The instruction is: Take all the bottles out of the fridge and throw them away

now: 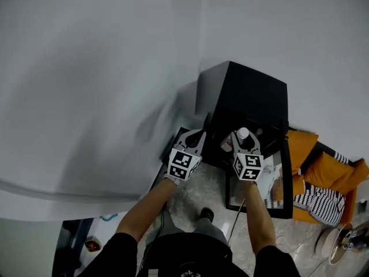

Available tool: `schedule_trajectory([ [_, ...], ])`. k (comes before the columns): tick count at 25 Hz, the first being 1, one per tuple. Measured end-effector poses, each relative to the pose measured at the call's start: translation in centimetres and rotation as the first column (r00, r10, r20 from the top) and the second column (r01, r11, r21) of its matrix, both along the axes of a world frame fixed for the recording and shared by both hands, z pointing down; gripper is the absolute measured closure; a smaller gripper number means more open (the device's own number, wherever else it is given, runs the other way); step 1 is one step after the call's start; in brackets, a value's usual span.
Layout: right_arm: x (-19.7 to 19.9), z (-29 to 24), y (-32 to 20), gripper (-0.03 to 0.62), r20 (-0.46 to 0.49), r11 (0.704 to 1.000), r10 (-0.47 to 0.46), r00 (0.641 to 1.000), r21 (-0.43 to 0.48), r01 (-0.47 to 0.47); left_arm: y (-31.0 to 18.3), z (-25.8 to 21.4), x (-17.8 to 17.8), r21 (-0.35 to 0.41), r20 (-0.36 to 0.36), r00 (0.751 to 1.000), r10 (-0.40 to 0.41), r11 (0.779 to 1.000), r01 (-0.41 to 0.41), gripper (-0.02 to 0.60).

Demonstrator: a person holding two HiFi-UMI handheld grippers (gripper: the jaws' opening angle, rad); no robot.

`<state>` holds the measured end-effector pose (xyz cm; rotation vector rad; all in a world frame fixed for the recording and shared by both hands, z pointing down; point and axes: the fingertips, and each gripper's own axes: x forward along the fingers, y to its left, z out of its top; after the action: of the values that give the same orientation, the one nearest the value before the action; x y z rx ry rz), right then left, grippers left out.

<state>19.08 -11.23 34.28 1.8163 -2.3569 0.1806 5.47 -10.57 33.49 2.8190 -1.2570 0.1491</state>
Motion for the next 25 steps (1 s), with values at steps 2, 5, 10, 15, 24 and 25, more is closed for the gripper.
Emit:
schedule_trajectory([
  [2, -1.0, -1.6, 0.2, 0.385, -0.006, 1.0, -0.004, 1.0, 0.015, 0.004, 0.3, -0.8, -1.2, 0.006, -0.003, 1.0, 0.002, 1.0, -0.002, 0.58],
  [5, -3.2, -2.8, -0.1, 0.385, -0.023, 0.999, -0.029, 0.999, 0.024, 0.03, 0.5, -1.5, -2.9, 0.016, -0.009, 1.0, -0.001, 1.0, 0.001, 0.58],
  [10, -9.6, -3.5, -1.8, 0.385, -0.037, 0.99, -0.135, 0.99, 0.036, 0.137, -0.1, -2.3, -7.9, 0.035, -0.008, 0.998, -0.068, 0.997, 0.068, 0.58],
  [15, -17.5, -4.2, -2.8, 0.385, -0.034, 0.963, -0.264, 0.964, 0.051, 0.266, 0.5, -2.5, -14.3, 0.039, 0.007, 0.988, -0.155, 0.987, 0.155, 0.58],
  [24, -27.1, -2.7, -3.2, 0.385, -0.042, 0.907, -0.419, 0.907, 0.027, 0.42, 1.8, -1.5, -23.4, 0.023, 0.049, 0.954, -0.294, 0.956, 0.294, 0.58],
  [25, -27.5, -2.4, -3.5, 0.385, -0.041, 0.905, -0.424, 0.905, 0.021, 0.426, 1.7, -1.2, -23.7, 0.022, 0.048, 0.954, -0.296, 0.955, 0.296, 0.58],
])
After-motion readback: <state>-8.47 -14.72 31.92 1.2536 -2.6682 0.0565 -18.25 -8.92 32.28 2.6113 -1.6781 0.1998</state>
